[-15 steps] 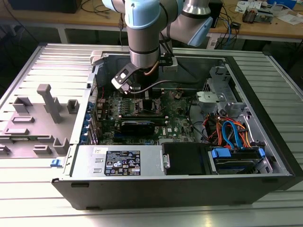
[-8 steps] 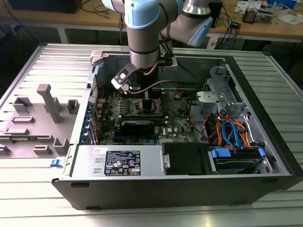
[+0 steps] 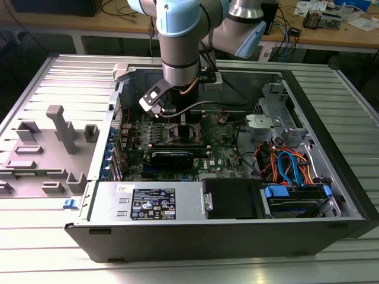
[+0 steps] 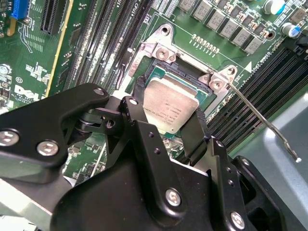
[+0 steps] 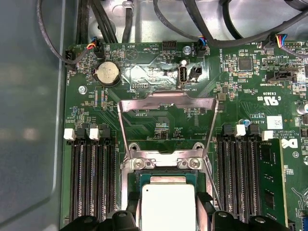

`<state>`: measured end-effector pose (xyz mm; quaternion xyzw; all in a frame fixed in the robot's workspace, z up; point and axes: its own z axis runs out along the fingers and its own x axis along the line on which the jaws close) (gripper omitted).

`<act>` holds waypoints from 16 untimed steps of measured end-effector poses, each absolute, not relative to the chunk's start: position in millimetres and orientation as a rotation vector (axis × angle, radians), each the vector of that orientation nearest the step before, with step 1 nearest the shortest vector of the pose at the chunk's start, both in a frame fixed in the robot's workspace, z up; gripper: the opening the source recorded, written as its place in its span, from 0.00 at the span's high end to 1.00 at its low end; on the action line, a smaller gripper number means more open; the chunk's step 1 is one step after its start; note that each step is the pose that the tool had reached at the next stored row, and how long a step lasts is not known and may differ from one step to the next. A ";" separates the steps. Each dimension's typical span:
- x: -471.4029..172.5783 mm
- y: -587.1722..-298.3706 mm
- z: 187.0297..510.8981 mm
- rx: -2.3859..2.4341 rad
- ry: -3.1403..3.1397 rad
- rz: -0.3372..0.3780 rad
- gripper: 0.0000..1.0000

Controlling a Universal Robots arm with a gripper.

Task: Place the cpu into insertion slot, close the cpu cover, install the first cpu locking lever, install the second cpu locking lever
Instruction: 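Place the cpu into insertion slot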

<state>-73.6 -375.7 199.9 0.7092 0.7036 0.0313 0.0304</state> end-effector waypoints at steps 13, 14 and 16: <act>-73.6 -375.7 198.0 2.187 2.170 0.100 0.46; -73.6 -375.8 198.1 2.189 2.172 0.105 0.46; -73.6 -375.7 198.4 2.192 2.173 0.109 0.46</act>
